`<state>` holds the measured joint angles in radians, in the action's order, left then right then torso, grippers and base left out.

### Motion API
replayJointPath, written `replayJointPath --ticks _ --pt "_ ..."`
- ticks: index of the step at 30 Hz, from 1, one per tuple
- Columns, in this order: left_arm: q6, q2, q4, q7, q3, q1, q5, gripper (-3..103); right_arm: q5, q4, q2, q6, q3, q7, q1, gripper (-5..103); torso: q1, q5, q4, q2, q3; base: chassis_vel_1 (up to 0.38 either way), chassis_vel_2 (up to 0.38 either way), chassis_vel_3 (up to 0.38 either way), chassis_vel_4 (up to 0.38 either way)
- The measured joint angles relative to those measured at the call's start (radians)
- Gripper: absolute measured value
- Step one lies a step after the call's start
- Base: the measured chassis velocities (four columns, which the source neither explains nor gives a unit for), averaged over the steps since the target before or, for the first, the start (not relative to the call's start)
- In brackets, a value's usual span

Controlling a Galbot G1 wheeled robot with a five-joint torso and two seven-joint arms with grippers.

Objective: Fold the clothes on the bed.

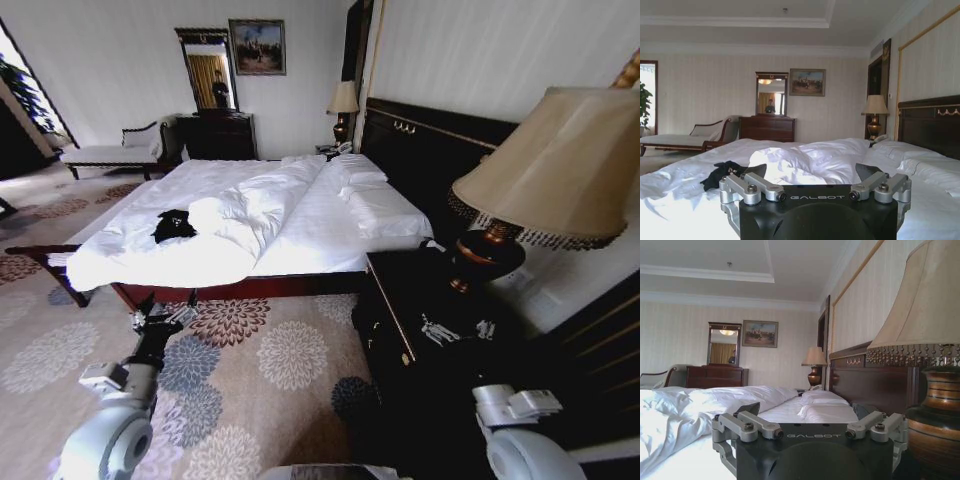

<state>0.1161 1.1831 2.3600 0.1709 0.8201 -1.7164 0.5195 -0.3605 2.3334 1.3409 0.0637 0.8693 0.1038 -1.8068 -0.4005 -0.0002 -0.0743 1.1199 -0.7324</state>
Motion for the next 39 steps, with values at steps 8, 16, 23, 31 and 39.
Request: replayJointPath --ticks 8,16,23,31,39 --pt "-0.002 0.002 0.002 0.0 0.0 0.001 0.0 100 0.028 0.003 0.009 0.002 -0.004 0.003 -0.01 100 0.0 0.0 0.0 0.0 0.0 0.0 0.0 0.0 0.0" --pt "-0.005 0.002 0.002 -0.003 -0.003 -0.001 0.0 100 0.056 0.007 0.026 0.005 -0.01 0.012 -0.02 100 0.0 0.0 0.0 0.0 0.0 0.0 0.0 0.0 0.0" --pt "-0.005 0.007 0.004 -0.003 -0.014 -0.004 -0.006 100 0.077 0.011 0.031 0.019 -0.009 0.034 -0.028 100 0.0 0.0 0.0 0.0 0.0 0.0 0.0 0.0 0.0" --pt "-0.004 0.001 0.01 -0.004 -0.019 -0.005 -0.007 100 0.08 0.014 0.03 0.029 0.004 0.041 -0.033 100 0.0 0.0001 0.0 0.0 0.0 -0.003 0.011 0.013 -0.003" --pt "-0.003 -0.003 0.01 -0.003 -0.027 -0.009 -0.009 100 0.095 0.016 0.029 0.037 0.014 0.051 -0.043 100 0.0 0.0 0.0 0.0 0.0 -0.092 0.098 0.086 -0.099"
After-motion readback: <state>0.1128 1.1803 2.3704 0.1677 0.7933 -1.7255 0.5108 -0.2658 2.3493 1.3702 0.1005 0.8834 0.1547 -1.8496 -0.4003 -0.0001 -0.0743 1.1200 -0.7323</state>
